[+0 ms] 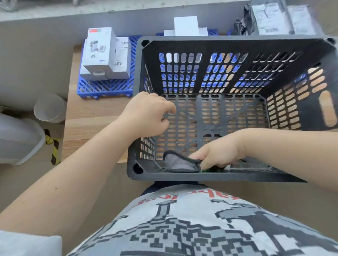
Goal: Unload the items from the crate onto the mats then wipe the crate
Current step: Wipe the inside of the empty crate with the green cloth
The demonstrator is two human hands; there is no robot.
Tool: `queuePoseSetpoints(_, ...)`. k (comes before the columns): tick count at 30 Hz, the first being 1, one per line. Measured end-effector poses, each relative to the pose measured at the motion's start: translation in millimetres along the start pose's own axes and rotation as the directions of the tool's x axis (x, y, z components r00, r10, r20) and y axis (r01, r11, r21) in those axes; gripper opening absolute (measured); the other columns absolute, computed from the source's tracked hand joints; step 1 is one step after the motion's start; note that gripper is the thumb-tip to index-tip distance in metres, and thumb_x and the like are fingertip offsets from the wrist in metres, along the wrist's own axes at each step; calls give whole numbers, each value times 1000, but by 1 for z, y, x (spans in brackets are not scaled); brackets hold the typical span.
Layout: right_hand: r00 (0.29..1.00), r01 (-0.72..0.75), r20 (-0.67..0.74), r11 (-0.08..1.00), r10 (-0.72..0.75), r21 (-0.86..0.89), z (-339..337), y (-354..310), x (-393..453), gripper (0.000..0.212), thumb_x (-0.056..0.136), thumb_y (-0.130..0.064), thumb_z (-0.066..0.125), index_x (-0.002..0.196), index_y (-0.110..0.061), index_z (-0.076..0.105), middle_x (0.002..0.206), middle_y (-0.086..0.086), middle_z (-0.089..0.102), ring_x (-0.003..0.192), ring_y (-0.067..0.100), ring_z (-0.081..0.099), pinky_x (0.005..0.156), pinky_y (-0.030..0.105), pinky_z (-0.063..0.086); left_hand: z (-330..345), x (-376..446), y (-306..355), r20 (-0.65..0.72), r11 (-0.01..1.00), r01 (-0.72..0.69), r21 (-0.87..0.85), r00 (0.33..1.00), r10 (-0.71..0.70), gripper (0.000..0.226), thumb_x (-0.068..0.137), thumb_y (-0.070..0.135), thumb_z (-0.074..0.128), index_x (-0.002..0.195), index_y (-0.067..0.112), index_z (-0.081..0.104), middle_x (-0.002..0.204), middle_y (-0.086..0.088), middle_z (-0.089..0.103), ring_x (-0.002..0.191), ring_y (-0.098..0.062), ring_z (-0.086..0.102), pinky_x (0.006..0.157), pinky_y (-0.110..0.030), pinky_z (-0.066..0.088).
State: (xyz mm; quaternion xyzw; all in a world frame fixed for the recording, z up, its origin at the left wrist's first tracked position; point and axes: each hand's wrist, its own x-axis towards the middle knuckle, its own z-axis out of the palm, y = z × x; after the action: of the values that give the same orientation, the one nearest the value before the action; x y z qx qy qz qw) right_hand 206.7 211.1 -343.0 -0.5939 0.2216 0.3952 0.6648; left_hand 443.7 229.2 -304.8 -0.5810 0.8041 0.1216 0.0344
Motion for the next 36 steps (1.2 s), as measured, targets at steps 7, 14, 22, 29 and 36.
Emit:
queuePoseSetpoints(7, 972, -203, -158, 964, 176, -172, -8, 44, -71, 34, 96, -14, 49, 114, -38, 67, 113, -12, 67, 100, 14, 59, 91, 26, 42, -1, -1, 1, -4, 1000, -5, -23, 1000, 5, 31, 91, 34, 52, 119, 30, 66, 110, 7, 70, 107, -20, 60, 92, -38, 43)
queuePoseSetpoints(14, 947, -273, -190, 961, 260, -46, -3, 35, -44, 50, 102, -11, 40, 134, -49, 52, 155, -19, 25, 142, 13, 30, 93, 30, 41, -3, -1, 1, -10, 998, -26, -52, 1000, 26, 34, 97, 49, 42, 113, 33, 67, 108, 10, 69, 104, -17, 60, 90, -37, 43)
queuePoseSetpoints(22, 960, 54, -267, 993, -81, -104, 15, -22, -14, 63, 95, 8, 37, 133, -39, 57, 140, -27, 48, 132, -8, 40, 111, 9, 22, 0, 3, -1, 24, 997, -38, 65, 999, 37, 34, 95, 47, 45, 120, 31, 63, 112, 6, 68, 107, -20, 59, 90, -36, 42)
queuePoseSetpoints(29, 915, -361, -260, 914, 309, -186, -8, 45, -81, 53, 97, 5, 44, 117, -38, 67, 95, -31, 57, 64, -19, 55, 62, 3, 43, -2, 3, -3, 80, 995, -67, 78, 995, 61, 41, 96, 57, 42, 125, 35, 59, 119, 9, 65, 113, -18, 58, 93, -35, 40)
queuePoseSetpoints(36, 973, -59, -227, 992, 32, -115, 3, 34, -47, 56, 97, -11, 43, 120, -60, 56, 138, -33, 46, 120, 34, 56, 102, 49, 45, -4, 5, 35, 244, 998, -49, -35, 968, 56, 37, 100, 44, 43, 135, 34, 51, 136, 5, 53, 124, -22, 47, 101, -44, 42)
